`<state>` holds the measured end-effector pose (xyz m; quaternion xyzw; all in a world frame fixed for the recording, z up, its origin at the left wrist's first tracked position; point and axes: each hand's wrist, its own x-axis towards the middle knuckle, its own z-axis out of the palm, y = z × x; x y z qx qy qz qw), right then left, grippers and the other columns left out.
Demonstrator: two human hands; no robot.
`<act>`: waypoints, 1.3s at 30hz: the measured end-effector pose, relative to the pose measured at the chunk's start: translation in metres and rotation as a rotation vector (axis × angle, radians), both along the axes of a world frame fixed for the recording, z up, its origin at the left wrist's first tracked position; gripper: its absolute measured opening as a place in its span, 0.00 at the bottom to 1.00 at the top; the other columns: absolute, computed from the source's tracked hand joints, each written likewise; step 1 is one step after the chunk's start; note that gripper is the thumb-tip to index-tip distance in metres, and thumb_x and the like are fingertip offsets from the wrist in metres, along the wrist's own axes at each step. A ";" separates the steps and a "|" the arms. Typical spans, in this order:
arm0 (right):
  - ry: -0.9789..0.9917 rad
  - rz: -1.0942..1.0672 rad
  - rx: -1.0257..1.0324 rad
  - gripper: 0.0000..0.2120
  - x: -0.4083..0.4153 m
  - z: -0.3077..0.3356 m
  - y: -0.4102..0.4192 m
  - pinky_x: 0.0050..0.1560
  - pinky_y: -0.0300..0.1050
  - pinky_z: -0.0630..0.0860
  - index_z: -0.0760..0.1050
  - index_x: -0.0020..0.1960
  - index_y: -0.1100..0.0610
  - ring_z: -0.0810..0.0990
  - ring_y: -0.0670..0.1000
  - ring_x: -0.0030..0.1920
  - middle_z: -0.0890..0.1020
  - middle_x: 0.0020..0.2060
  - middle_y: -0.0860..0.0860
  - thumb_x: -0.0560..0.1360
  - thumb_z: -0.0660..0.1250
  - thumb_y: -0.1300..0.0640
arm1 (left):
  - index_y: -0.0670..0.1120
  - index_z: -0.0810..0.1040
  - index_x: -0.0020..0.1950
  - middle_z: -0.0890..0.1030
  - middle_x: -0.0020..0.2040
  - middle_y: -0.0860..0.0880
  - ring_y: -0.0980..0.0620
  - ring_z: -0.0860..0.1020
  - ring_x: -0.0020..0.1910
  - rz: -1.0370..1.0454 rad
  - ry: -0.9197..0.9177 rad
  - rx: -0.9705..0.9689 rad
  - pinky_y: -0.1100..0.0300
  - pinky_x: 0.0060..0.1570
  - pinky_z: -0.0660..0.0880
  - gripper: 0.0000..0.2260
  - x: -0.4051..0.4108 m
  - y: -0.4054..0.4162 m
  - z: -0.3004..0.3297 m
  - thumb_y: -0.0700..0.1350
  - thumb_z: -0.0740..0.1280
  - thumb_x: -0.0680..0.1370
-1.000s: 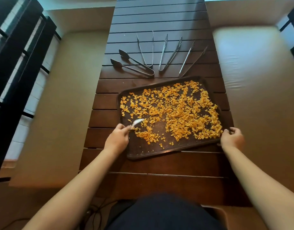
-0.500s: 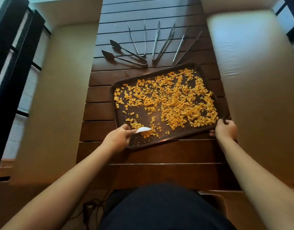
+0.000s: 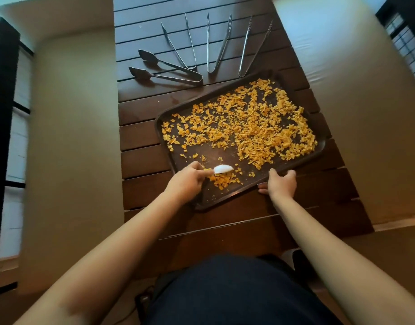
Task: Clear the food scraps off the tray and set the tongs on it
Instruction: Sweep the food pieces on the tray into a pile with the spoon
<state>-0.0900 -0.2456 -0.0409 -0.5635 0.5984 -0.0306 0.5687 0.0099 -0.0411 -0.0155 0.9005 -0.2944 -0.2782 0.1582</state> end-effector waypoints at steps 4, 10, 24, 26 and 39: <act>-0.044 -0.037 -0.037 0.23 -0.001 -0.005 0.028 0.30 0.43 0.80 0.55 0.73 0.58 0.80 0.51 0.32 0.75 0.49 0.57 0.81 0.57 0.58 | 0.57 0.72 0.67 0.71 0.58 0.51 0.55 0.74 0.49 -0.166 0.056 0.047 0.58 0.49 0.76 0.18 0.001 0.026 0.008 0.41 0.59 0.80; -0.066 -0.086 -0.135 0.22 0.000 -0.008 0.037 0.32 0.44 0.80 0.57 0.72 0.59 0.79 0.54 0.37 0.76 0.52 0.59 0.81 0.57 0.57 | 0.55 0.72 0.68 0.70 0.58 0.48 0.53 0.73 0.48 -0.145 0.027 -0.078 0.56 0.53 0.75 0.18 0.028 0.012 0.017 0.40 0.58 0.80; -0.157 -0.090 -0.101 0.21 -0.005 -0.010 0.034 0.23 0.38 0.77 0.56 0.71 0.62 0.76 0.44 0.20 0.75 0.49 0.58 0.80 0.58 0.61 | 0.56 0.72 0.67 0.71 0.57 0.50 0.53 0.74 0.46 -0.378 0.037 0.007 0.58 0.42 0.74 0.20 0.011 -0.016 0.005 0.39 0.60 0.78; -0.174 -0.075 -0.100 0.20 -0.006 -0.009 0.033 0.24 0.38 0.77 0.56 0.70 0.62 0.77 0.44 0.20 0.75 0.43 0.55 0.80 0.58 0.61 | 0.56 0.74 0.65 0.71 0.61 0.50 0.52 0.74 0.54 -0.345 0.071 0.028 0.55 0.51 0.76 0.21 0.018 0.001 0.007 0.37 0.59 0.77; -0.198 0.022 -0.092 0.13 -0.008 -0.010 0.020 0.20 0.39 0.74 0.57 0.56 0.59 0.77 0.46 0.20 0.72 0.38 0.55 0.78 0.60 0.64 | 0.55 0.75 0.65 0.72 0.60 0.47 0.52 0.72 0.50 -0.178 0.062 -0.027 0.61 0.46 0.72 0.20 0.018 -0.018 0.004 0.37 0.59 0.78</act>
